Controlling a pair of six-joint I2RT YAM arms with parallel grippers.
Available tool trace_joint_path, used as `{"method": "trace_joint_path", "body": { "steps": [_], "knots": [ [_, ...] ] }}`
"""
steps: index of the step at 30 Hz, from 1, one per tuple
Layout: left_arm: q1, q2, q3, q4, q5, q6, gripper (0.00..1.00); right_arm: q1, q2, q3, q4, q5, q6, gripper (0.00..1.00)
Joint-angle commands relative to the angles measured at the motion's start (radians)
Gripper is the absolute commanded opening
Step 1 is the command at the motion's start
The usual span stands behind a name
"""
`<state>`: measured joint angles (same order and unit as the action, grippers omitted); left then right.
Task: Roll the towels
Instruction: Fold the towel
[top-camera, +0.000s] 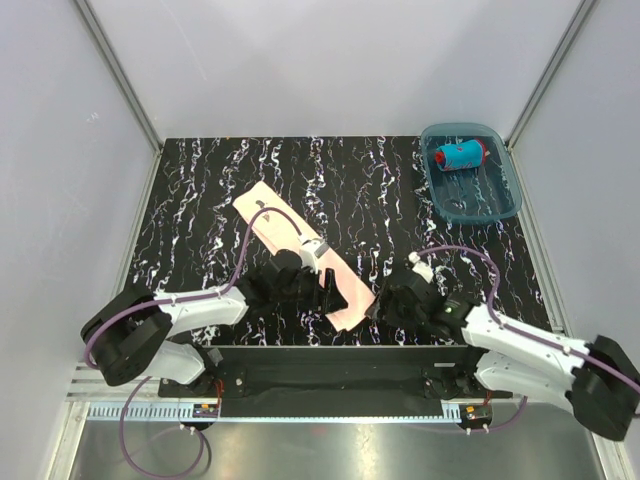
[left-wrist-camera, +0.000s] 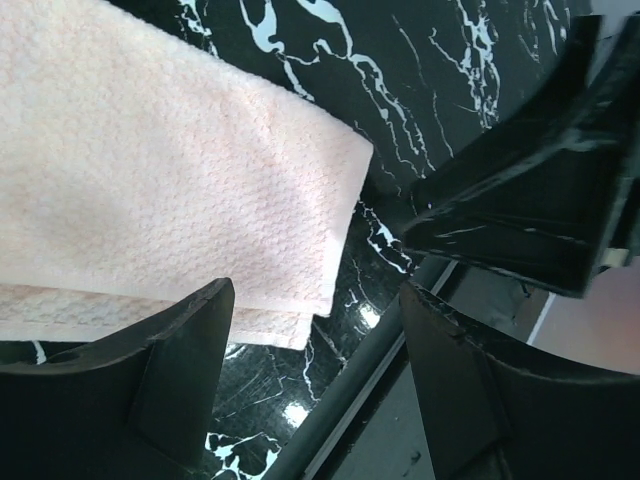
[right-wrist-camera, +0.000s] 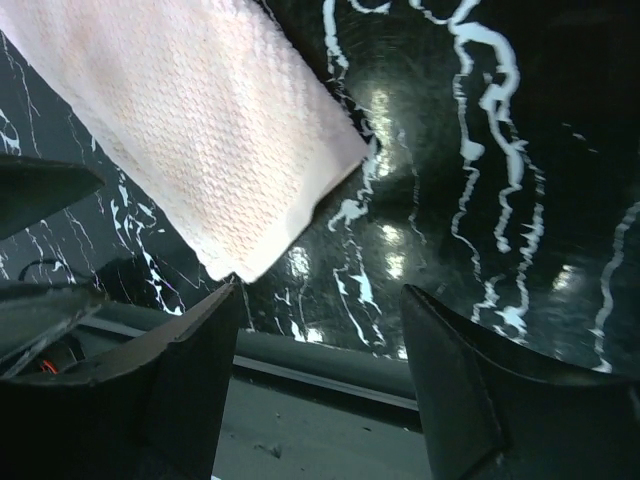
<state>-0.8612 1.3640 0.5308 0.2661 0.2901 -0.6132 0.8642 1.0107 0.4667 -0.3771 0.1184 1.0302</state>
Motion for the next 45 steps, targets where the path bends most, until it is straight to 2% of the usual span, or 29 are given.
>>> {"method": "trace_joint_path", "body": {
  "steps": [1,3,8,15,23,27,31,34,35,37,38,45],
  "knots": [
    [0.001,-0.032,0.026,0.001,-0.048,0.043,0.71,0.002,-0.124,-0.028,-0.098,0.079,0.014,0.72],
    [-0.001,-0.032,0.026,0.001,-0.048,0.044,0.71,0.001,-0.138,-0.03,-0.12,0.125,0.04,0.73],
    [0.001,-0.034,0.028,-0.002,-0.04,0.044,0.7,-0.031,-0.015,-0.023,-0.068,0.164,0.036,0.7],
    [0.001,-0.037,0.031,-0.024,-0.045,0.053,0.7,-0.119,0.135,0.003,0.096,0.104,-0.048,0.59],
    [0.001,-0.013,0.021,0.002,-0.039,0.041,0.69,-0.137,0.221,0.015,0.201,0.046,-0.088,0.56],
    [0.001,0.001,0.028,0.004,-0.034,0.043,0.68,-0.137,0.229,-0.002,0.262,-0.003,-0.088,0.51],
    [0.001,0.012,0.031,0.004,-0.029,0.043,0.68,-0.139,0.163,-0.045,0.334,-0.023,-0.087,0.53],
    [0.001,0.024,0.028,0.015,-0.026,0.037,0.67,-0.137,0.181,-0.033,0.339,-0.036,-0.102,0.5],
    [0.001,0.027,0.026,0.019,-0.02,0.033,0.67,-0.137,0.193,-0.03,0.34,-0.04,-0.105,0.44],
    [-0.001,0.029,0.024,0.025,-0.02,0.029,0.67,-0.139,0.238,-0.022,0.362,-0.057,-0.105,0.39],
    [0.001,0.03,0.023,0.025,-0.019,0.029,0.67,-0.139,0.25,-0.022,0.366,-0.06,-0.102,0.3],
    [0.001,0.017,0.008,0.016,-0.025,0.032,0.66,-0.137,0.286,-0.017,0.417,-0.077,-0.093,0.11]
  ]
}}
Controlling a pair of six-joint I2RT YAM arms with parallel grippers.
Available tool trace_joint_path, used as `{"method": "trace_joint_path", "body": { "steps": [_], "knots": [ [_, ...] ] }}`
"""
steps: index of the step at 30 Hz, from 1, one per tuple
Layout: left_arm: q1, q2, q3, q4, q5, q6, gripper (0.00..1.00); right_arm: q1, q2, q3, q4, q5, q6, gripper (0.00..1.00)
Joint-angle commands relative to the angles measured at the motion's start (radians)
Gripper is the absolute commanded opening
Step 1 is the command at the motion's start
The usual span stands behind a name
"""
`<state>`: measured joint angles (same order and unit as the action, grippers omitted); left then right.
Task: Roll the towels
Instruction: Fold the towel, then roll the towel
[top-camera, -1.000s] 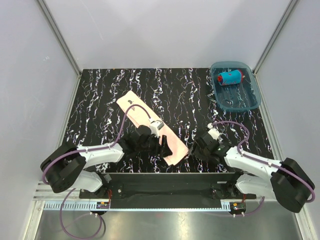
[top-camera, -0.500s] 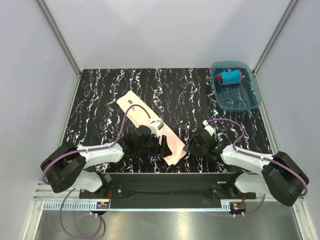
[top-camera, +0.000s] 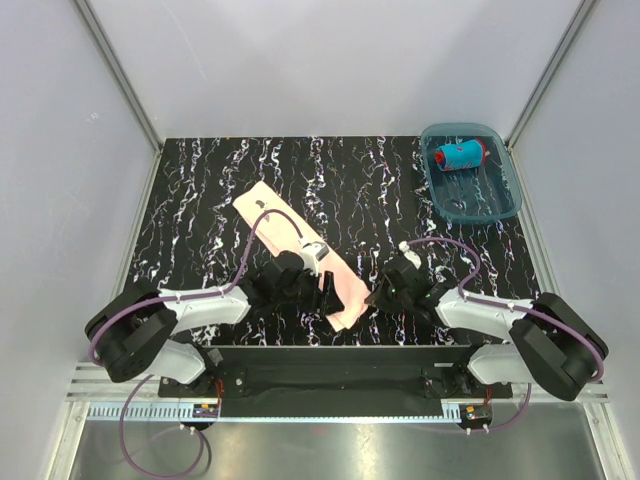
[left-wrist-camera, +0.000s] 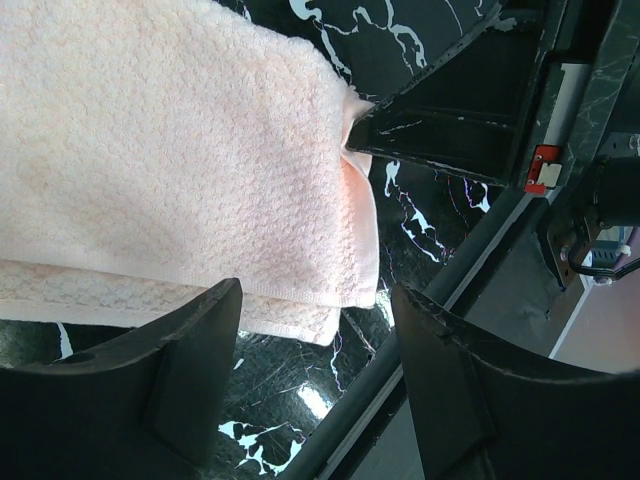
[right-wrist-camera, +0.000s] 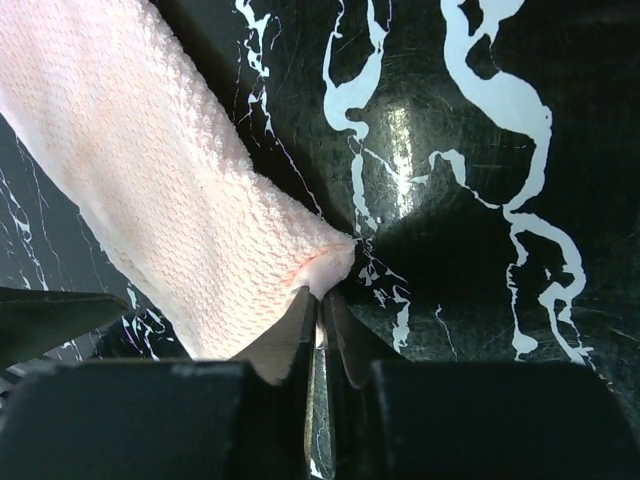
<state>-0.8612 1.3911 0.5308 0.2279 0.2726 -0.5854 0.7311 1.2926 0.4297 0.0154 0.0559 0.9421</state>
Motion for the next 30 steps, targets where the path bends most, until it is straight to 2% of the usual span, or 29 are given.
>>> {"method": "trace_joint_path", "body": {
  "steps": [1,4,12,23,30],
  "knots": [
    [0.001,-0.009,0.006,0.054,-0.007,0.004,0.66,-0.004,-0.001,0.023,0.014,-0.011,-0.008,0.1],
    [0.001,-0.017,0.003,0.051,-0.009,0.002,0.66,-0.004,-0.032,0.07,-0.087,-0.002,-0.017,0.07],
    [0.001,-0.053,0.024,0.014,-0.036,0.024,0.65,-0.006,-0.108,0.216,-0.386,0.013,-0.031,0.06],
    [-0.021,-0.046,0.011,0.09,-0.004,-0.008,0.64,-0.007,0.095,0.392,-0.433,-0.054,-0.075,0.0],
    [-0.019,-0.154,0.04,-0.019,-0.03,0.005,0.64,-0.027,0.229,0.539,-0.462,-0.053,-0.12,0.0]
  ]
}}
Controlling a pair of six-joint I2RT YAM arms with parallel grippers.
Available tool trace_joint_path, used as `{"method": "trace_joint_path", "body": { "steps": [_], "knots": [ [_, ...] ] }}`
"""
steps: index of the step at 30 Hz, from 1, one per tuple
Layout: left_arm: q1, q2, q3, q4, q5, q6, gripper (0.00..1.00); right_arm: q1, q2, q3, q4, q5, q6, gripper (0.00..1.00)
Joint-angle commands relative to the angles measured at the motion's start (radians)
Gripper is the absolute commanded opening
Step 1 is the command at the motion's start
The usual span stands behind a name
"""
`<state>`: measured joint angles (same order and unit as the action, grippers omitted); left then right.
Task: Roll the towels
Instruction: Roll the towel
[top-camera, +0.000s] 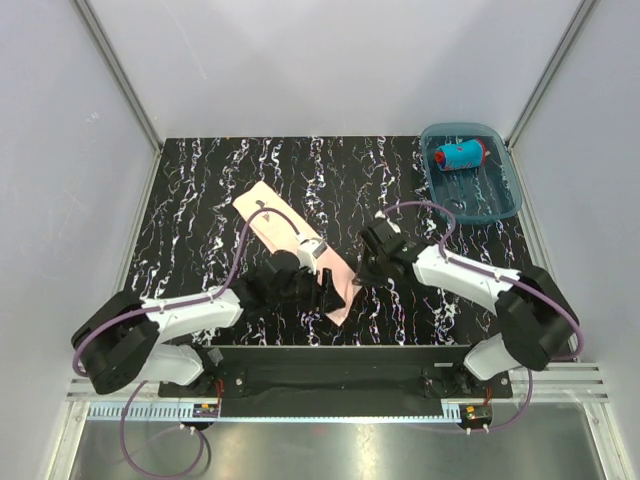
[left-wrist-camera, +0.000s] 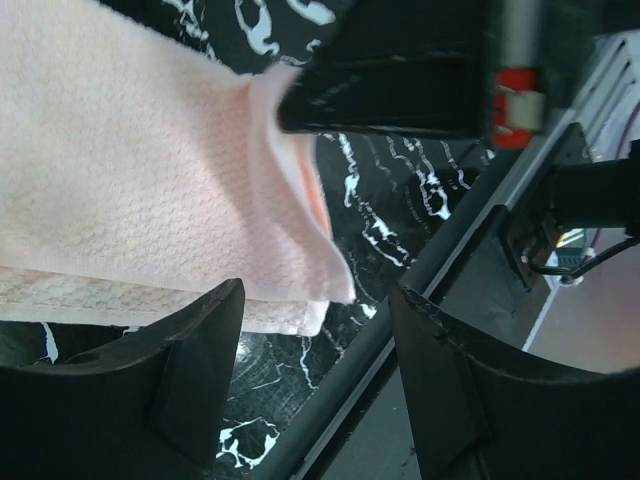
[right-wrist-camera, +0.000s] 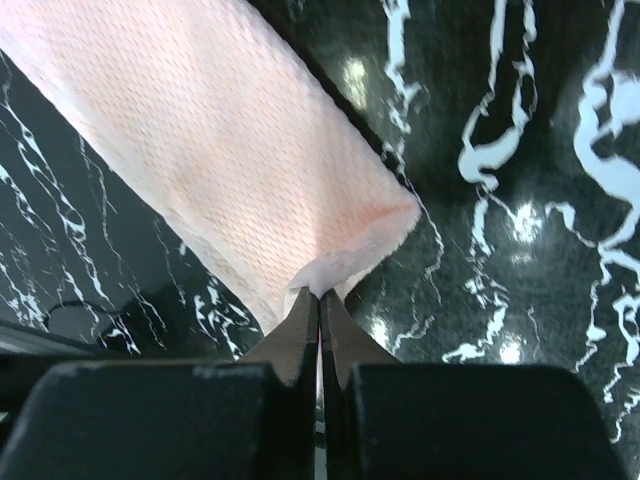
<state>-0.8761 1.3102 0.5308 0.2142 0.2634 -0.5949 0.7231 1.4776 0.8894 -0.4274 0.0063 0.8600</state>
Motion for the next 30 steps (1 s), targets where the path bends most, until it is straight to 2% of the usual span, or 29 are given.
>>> {"method": "trace_joint_path", "body": {
  "steps": [1,11,21,25,28,30],
  "knots": [
    [-0.004,-0.084,0.055,-0.022,-0.027,0.02,0.64,-0.024,0.059,0.094,-0.02,-0.003,-0.047,0.0],
    [-0.006,-0.132,0.093,-0.09,0.0,0.046,0.64,-0.074,0.225,0.216,-0.025,-0.051,-0.085,0.0],
    [-0.029,-0.052,0.107,0.06,0.129,0.05,0.64,-0.1,0.358,0.338,-0.073,-0.062,-0.102,0.01],
    [-0.052,-0.013,0.138,0.106,0.152,0.049,0.65,-0.109,0.377,0.358,-0.079,-0.061,-0.11,0.13],
    [-0.08,0.014,0.172,0.117,0.146,0.052,0.64,-0.114,0.391,0.368,-0.079,-0.071,-0.113,0.18],
    [-0.098,0.044,0.189,0.128,0.14,0.055,0.64,-0.116,0.397,0.368,-0.074,-0.078,-0.116,0.31]
  ]
}}
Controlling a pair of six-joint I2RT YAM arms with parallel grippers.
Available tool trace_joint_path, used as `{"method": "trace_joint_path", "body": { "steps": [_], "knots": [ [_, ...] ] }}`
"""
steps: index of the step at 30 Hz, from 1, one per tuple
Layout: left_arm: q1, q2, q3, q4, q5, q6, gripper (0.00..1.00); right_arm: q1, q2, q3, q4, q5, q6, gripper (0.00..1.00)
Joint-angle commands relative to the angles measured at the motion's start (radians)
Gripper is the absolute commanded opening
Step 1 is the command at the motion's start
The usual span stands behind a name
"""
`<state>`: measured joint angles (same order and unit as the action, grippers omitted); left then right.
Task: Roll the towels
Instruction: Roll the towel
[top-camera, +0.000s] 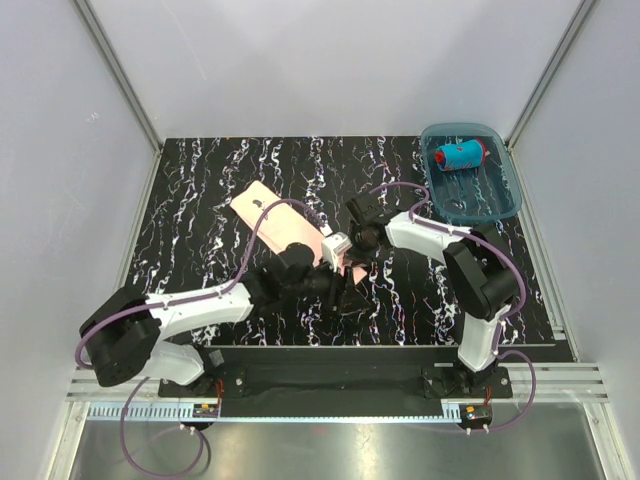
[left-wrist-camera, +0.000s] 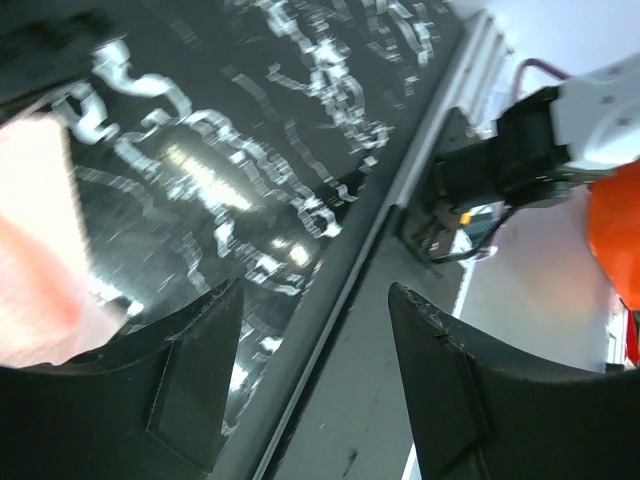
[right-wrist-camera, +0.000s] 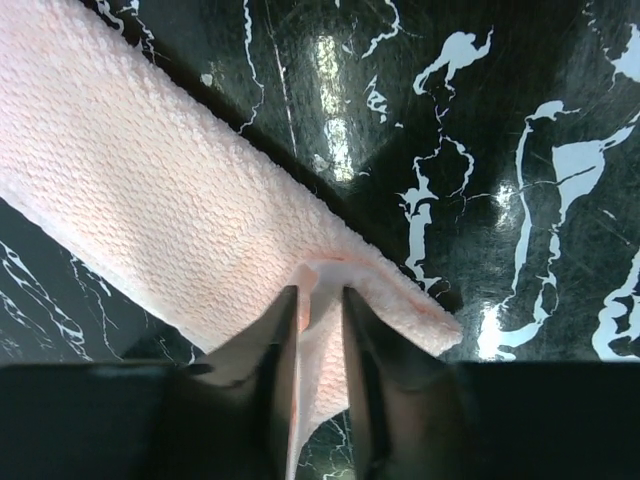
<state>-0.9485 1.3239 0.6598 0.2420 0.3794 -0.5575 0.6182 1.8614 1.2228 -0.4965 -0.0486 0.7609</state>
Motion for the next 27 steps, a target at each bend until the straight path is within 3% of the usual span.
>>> {"method": "trace_joint_path", "body": {
  "steps": [1,2,5,7,10,14,19,27],
  "knots": [
    [-0.03,0.041,0.063,0.108,0.021,0.018,0.64,-0.011,0.013,0.034,-0.001,-0.028,-0.02,0.35],
    [-0.035,0.066,0.066,0.12,0.013,0.018,0.64,-0.011,0.013,0.027,0.007,-0.027,-0.018,0.46],
    [-0.042,0.121,0.06,0.16,-0.005,0.014,0.63,-0.018,0.015,0.014,0.025,-0.039,-0.021,0.53],
    [-0.045,0.144,0.043,0.184,-0.026,0.011,0.61,-0.024,0.016,0.009,0.03,-0.046,-0.023,0.68],
    [-0.045,0.184,0.031,0.229,-0.04,0.002,0.61,-0.032,0.01,-0.005,0.053,-0.06,-0.028,0.79],
    [-0.045,0.25,0.032,0.266,-0.077,-0.001,0.59,-0.04,0.013,-0.014,0.07,-0.083,-0.028,0.84],
    [-0.045,0.296,0.031,0.264,-0.221,-0.002,0.58,-0.04,0.015,-0.023,0.088,-0.105,-0.034,0.87],
    [-0.045,0.256,-0.005,0.226,-0.376,-0.021,0.59,-0.038,0.016,-0.052,0.116,-0.128,-0.048,0.92]
  ]
}}
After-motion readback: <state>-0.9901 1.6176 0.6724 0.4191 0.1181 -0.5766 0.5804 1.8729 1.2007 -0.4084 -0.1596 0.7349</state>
